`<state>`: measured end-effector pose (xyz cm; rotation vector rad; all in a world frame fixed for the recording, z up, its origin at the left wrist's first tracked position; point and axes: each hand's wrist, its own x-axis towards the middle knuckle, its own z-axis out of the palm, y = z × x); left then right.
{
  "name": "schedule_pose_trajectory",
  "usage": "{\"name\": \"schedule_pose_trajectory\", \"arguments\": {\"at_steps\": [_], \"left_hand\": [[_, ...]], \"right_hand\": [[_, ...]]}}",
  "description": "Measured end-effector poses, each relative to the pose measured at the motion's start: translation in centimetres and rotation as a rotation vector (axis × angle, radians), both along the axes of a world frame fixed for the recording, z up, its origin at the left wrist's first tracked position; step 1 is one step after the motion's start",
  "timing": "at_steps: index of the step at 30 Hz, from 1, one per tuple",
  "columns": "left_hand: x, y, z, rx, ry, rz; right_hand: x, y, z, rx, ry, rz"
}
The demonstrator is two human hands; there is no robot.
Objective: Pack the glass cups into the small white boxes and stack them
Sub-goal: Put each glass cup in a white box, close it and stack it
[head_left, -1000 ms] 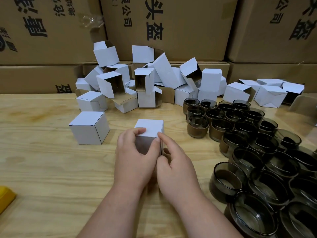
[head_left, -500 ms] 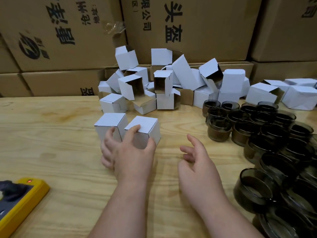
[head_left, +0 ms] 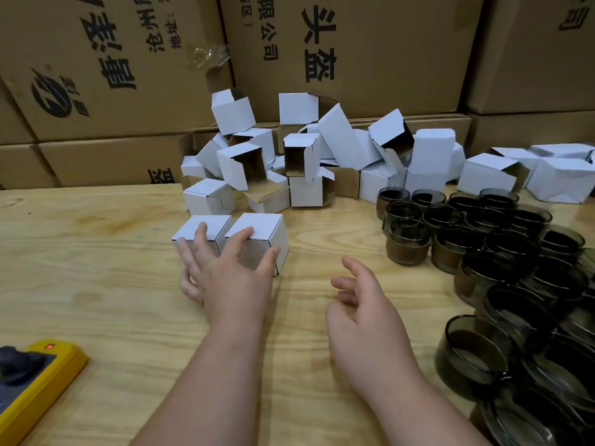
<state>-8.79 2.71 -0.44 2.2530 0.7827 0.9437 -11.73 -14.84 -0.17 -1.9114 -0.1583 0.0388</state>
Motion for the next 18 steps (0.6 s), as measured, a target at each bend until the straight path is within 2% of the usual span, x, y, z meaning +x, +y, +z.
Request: {"name": "schedule_pose_trajectory", "arguments": {"at_steps": [18], "left_hand": [[-0.02, -0.26, 0.2, -0.015, -0.034, 0.019]], "right_hand": [[-0.3, 0.1, 0.34, -0.02, 0.029, -0.009]]}}
